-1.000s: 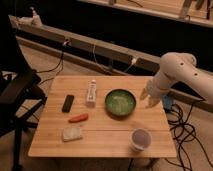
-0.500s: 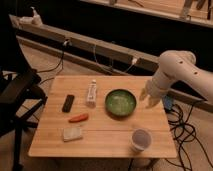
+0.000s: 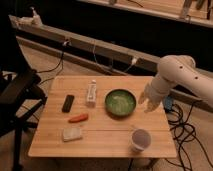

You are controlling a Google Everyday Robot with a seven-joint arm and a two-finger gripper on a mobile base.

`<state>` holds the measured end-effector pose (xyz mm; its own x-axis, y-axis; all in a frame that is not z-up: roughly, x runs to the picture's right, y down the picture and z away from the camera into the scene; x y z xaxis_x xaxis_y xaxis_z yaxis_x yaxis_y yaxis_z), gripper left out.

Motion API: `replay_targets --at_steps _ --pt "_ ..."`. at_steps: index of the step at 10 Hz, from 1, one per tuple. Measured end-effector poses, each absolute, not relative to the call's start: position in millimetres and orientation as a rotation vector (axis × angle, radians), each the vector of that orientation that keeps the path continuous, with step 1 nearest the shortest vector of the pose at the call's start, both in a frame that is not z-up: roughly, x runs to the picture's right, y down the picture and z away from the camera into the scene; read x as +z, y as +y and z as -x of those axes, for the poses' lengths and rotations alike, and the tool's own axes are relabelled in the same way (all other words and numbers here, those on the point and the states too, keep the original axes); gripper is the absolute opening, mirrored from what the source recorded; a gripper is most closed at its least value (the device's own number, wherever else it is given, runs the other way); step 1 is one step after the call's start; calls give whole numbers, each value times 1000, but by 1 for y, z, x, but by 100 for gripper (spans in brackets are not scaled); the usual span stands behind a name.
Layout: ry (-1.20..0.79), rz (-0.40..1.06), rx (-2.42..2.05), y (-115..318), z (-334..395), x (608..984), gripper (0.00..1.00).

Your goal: Place the ceramic cup in the ceramic bowl

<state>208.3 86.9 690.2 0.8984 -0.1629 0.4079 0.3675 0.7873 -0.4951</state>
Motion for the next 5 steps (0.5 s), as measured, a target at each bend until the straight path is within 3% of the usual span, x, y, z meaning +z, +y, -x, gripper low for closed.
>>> replay_targets --at_steps 2,5 --pt "-375 626 -300 94 -208 688 78" --pt "-415 675 -307 114 -205 686 80"
